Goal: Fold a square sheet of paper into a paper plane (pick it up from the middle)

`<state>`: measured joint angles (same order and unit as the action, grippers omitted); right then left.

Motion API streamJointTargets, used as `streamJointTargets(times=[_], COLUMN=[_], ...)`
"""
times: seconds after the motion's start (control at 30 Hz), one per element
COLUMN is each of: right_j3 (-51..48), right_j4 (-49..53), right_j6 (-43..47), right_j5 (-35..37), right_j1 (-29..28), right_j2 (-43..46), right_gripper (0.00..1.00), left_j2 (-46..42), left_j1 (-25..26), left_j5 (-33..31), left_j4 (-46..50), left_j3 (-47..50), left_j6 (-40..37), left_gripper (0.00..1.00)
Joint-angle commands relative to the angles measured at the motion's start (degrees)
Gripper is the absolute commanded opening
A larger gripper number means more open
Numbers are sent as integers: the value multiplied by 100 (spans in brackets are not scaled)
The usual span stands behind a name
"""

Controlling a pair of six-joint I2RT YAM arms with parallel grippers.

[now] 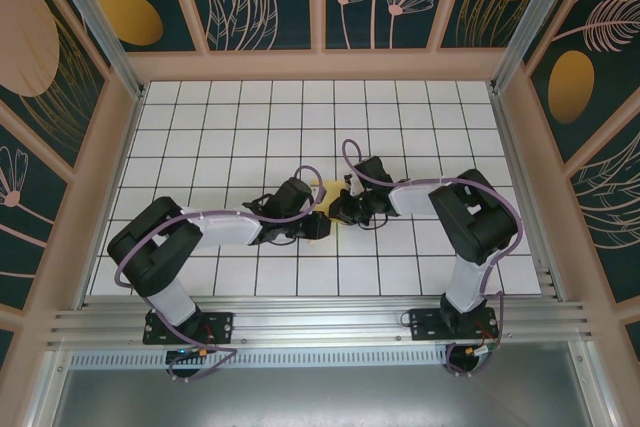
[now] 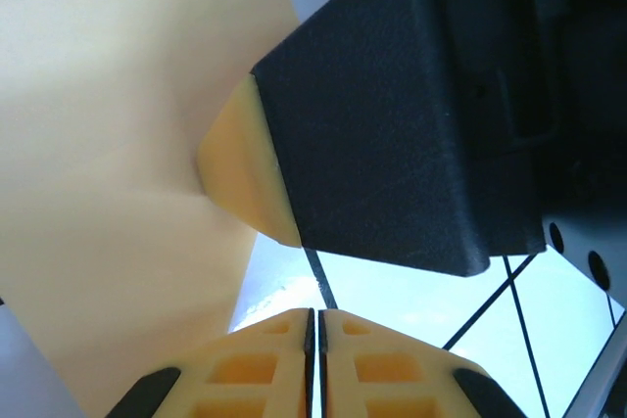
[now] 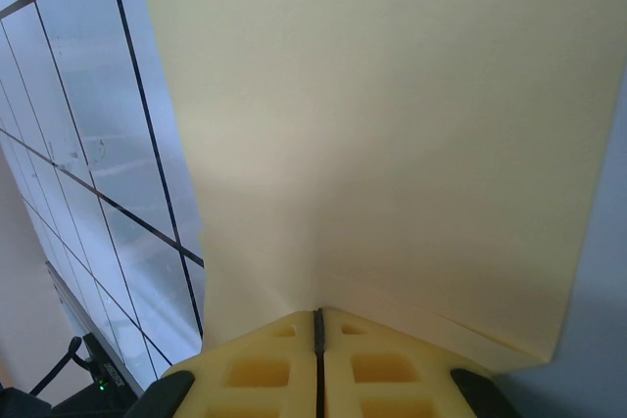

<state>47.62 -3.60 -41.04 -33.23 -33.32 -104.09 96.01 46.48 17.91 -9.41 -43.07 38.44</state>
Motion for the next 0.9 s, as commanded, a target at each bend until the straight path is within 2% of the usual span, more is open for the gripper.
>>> streamJointTargets(times=[0.0,0.57,0.87], right_j3=[-103,-68,-69], right_j4=[557,666,745], right_j6=[45,82,121], right_j5=[739,822,928], right_j1=[-32,-34,-34], right_j2=[-397,-424,-432], right_gripper=[10,9,9], left_j2=[66,463,24], left_j1=[-29,-30,-30], left_j5=[-86,-206,-368], left_j4=[32,-101,246], left_j3=[-35,453,562], left_j6=[-25,79,-134], left_gripper=[13,12,13])
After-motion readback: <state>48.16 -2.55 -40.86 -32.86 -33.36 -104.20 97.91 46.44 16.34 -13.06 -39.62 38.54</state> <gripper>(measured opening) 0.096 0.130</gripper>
